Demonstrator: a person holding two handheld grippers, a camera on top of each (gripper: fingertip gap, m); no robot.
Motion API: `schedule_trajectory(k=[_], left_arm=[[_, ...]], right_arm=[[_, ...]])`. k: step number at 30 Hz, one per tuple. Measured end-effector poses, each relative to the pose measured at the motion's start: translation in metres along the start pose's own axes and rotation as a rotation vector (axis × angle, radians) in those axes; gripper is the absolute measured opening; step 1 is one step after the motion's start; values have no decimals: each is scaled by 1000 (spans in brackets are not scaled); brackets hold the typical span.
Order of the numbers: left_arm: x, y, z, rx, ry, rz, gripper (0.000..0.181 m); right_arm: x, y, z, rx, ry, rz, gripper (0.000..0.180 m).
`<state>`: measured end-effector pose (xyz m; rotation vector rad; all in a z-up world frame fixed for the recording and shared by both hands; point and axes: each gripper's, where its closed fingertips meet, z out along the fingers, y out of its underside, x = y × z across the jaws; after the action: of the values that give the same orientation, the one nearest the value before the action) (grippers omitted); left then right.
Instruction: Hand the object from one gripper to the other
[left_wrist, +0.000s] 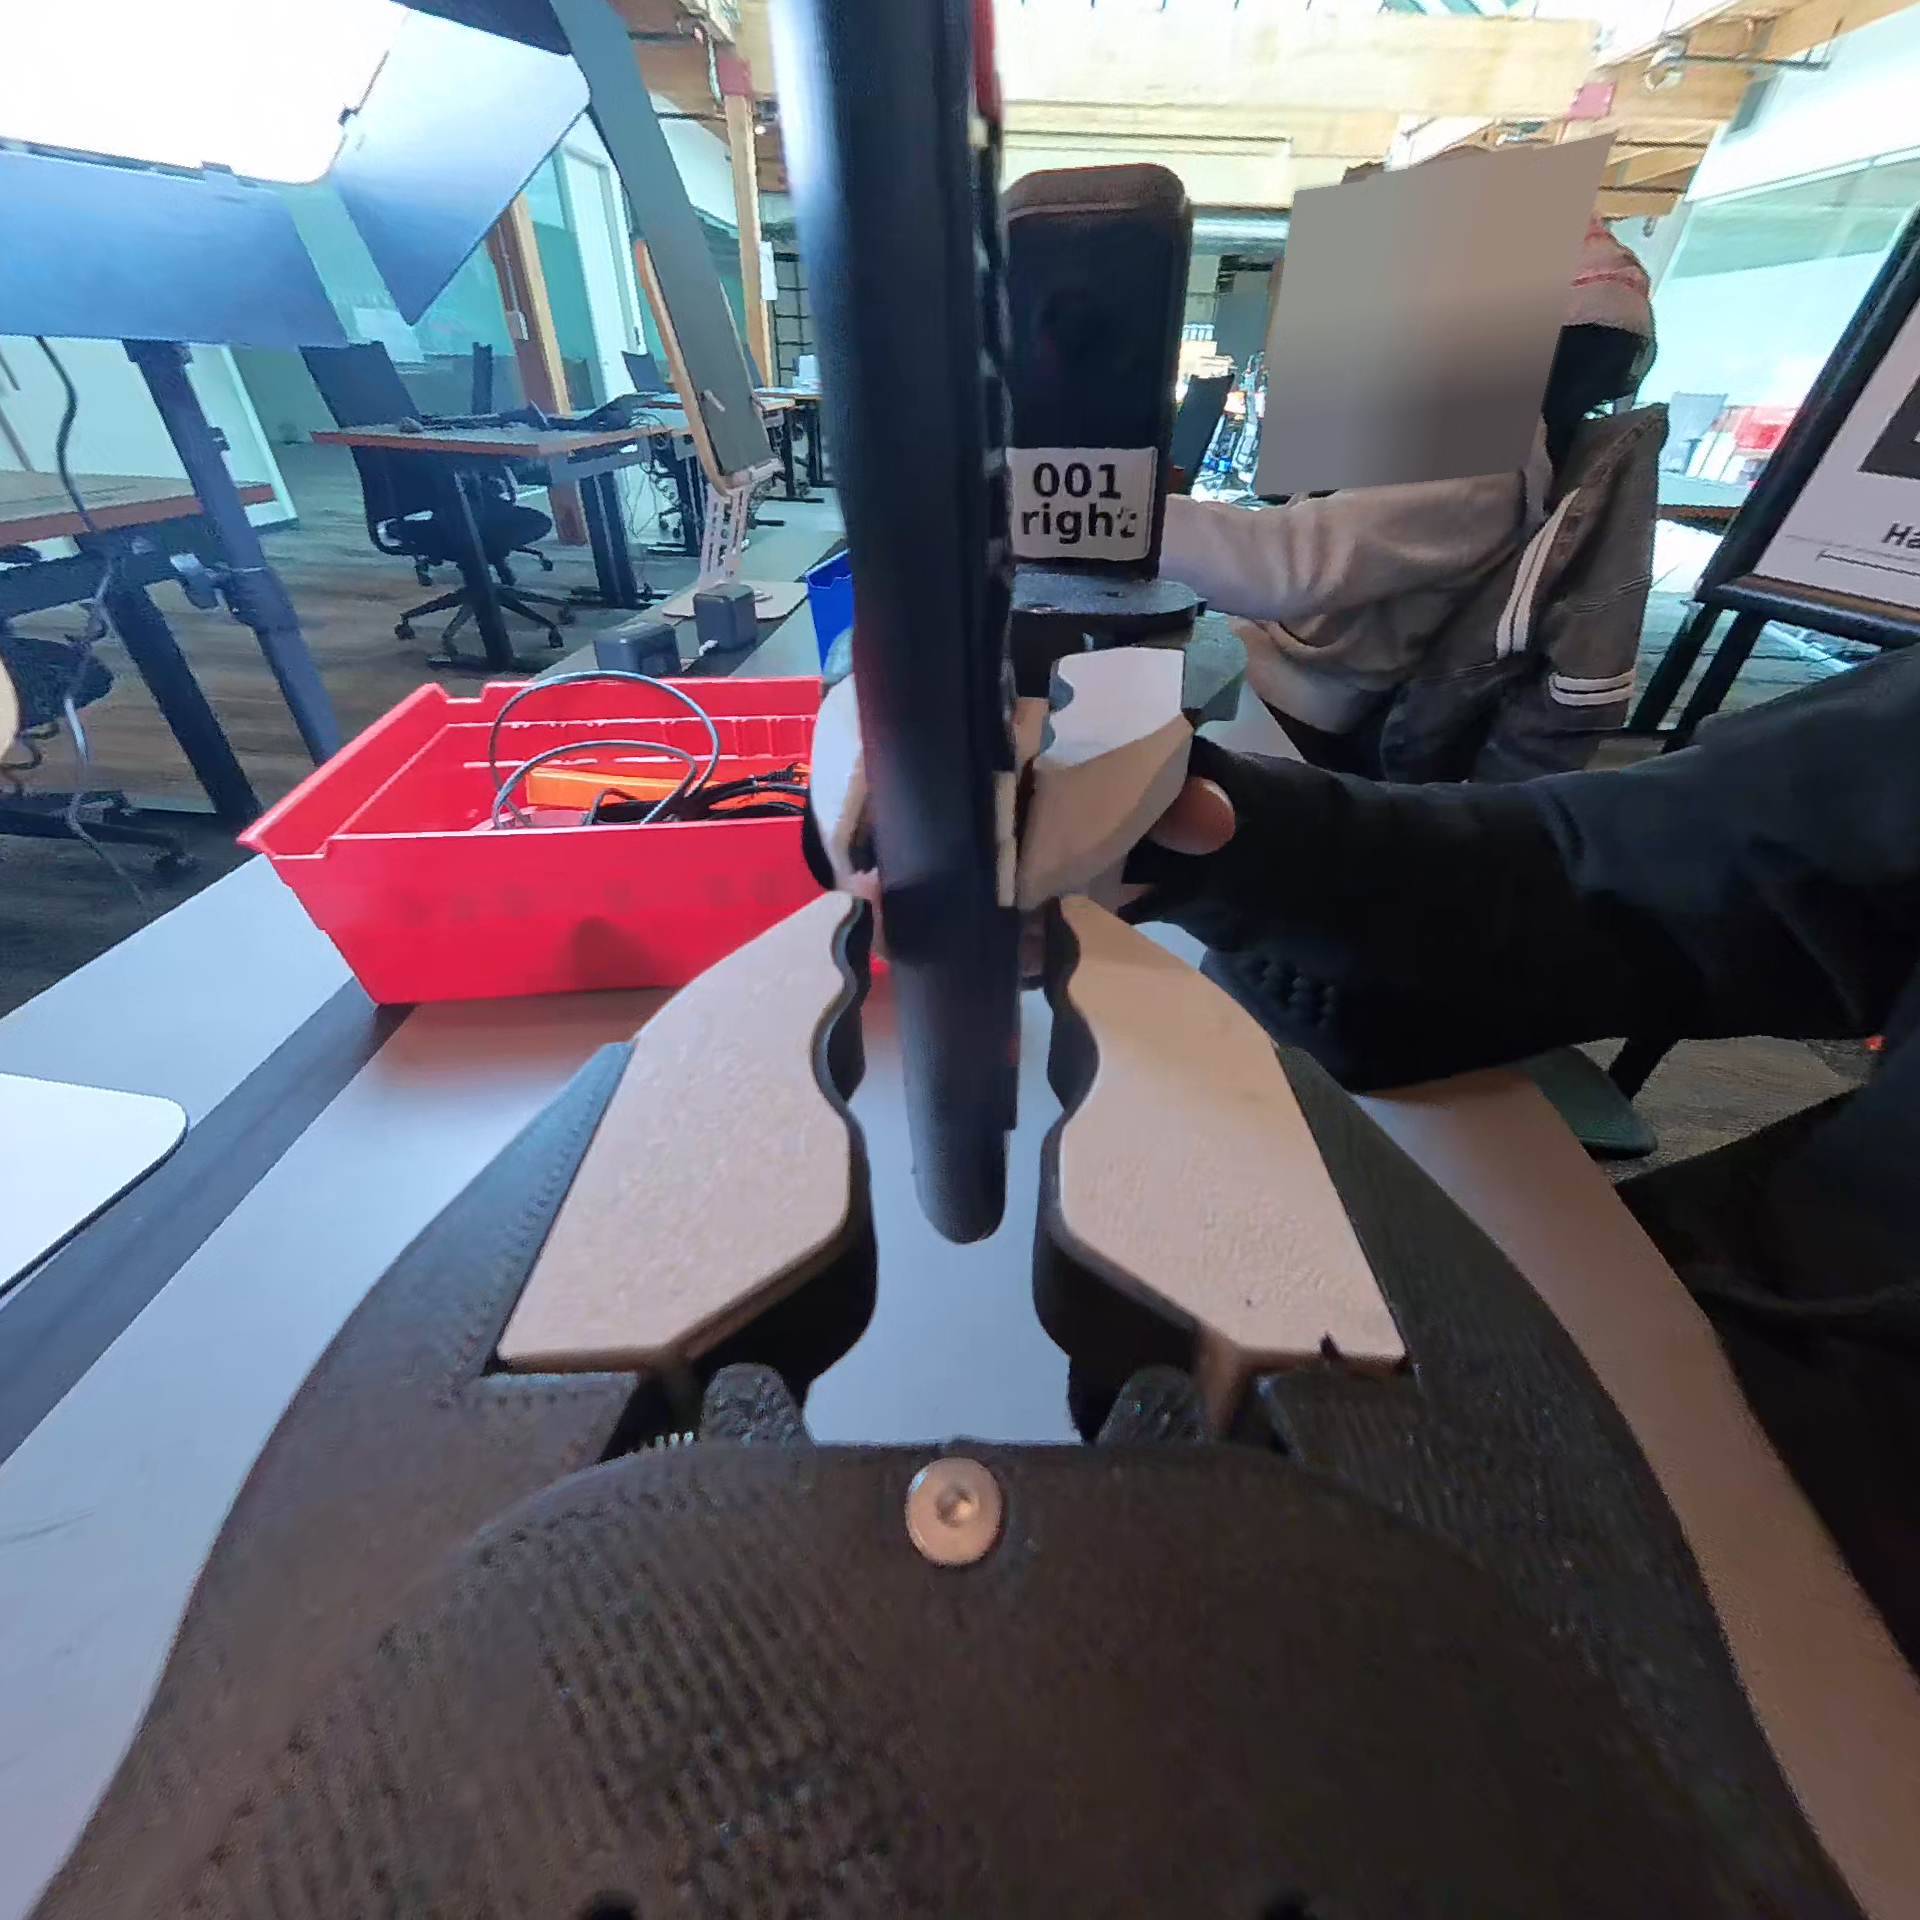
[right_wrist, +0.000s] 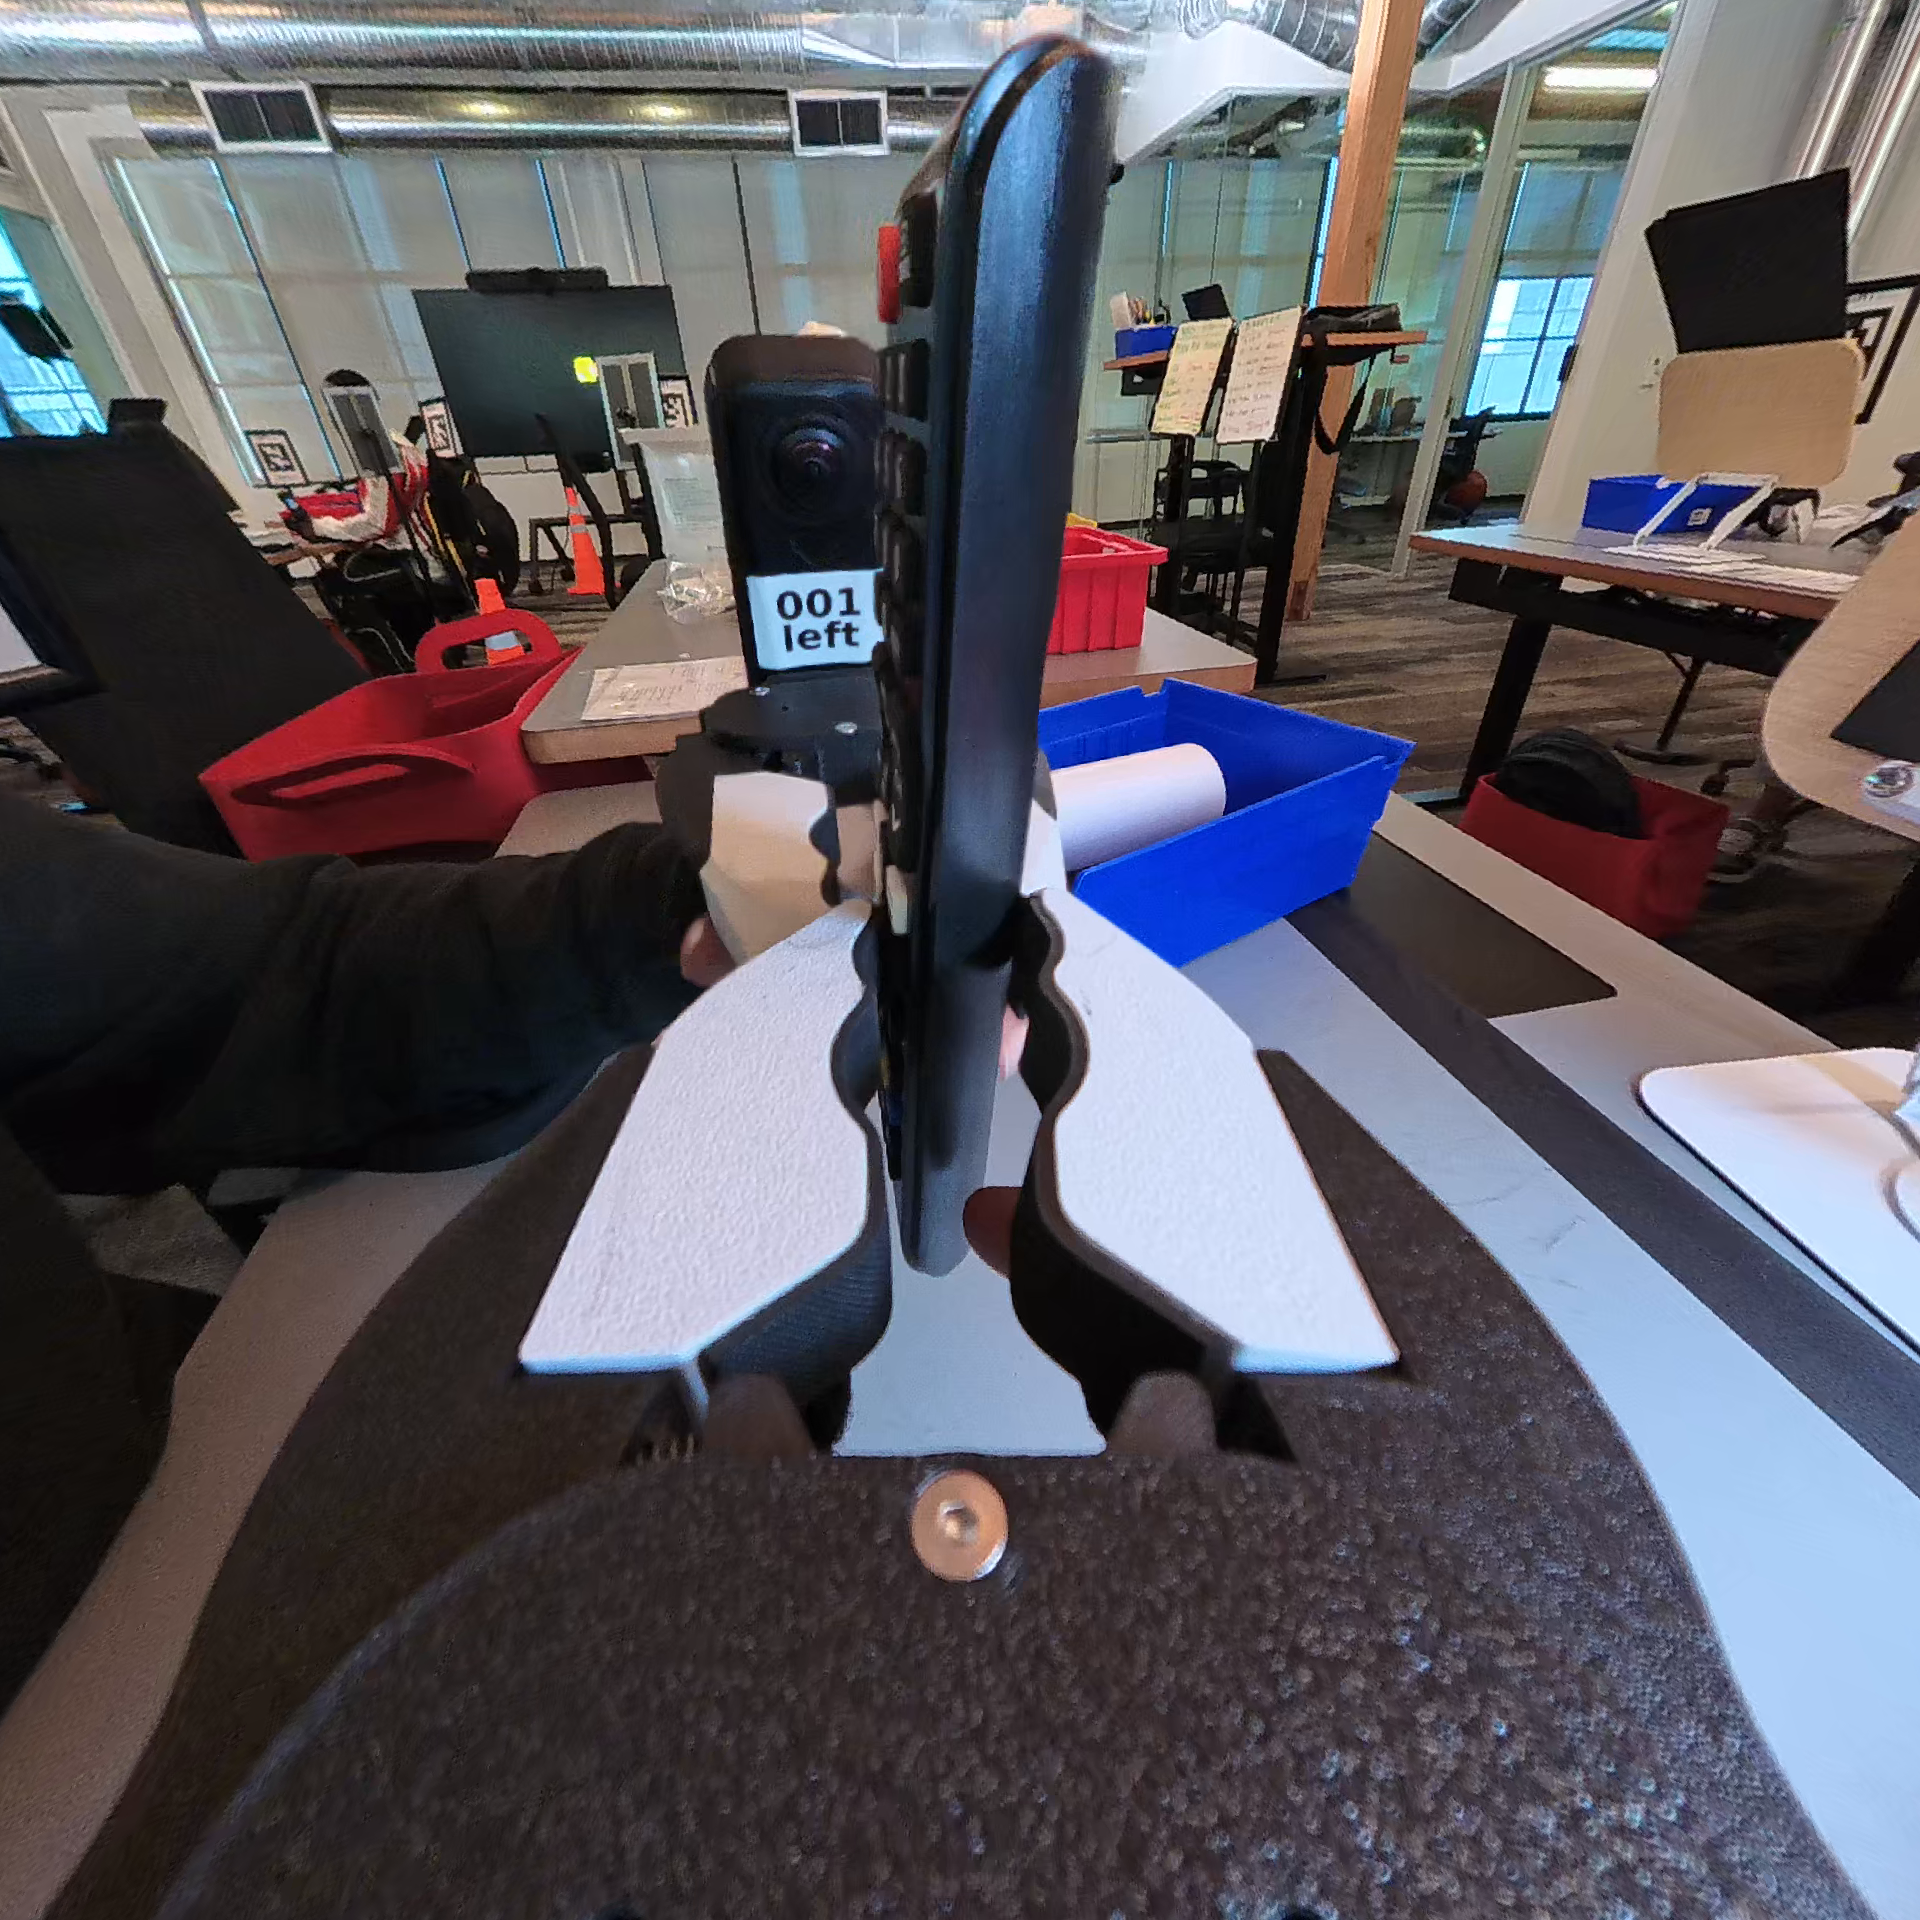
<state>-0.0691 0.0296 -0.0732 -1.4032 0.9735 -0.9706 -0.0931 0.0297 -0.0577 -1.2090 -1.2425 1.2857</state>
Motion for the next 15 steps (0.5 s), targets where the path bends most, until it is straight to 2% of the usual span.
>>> schedule_trajectory(k=[5, 6, 11, 15], left_arm=[[-1, -8, 0, 36, -19, 12, 24], [-2, -11, -3, 51, -19, 4, 24], [-9, -25, -15, 139, -34, -44, 23], [-9, -29, -11, 170, -50, -45, 23]], right_arm=[[-1, -9, -4, 28, -15, 23, 25], [0, -10, -7, 30, -10, 13, 32], [5, 5, -11, -41, -34, 5, 43], [-1, 18, 6, -58, -42, 8, 38]])
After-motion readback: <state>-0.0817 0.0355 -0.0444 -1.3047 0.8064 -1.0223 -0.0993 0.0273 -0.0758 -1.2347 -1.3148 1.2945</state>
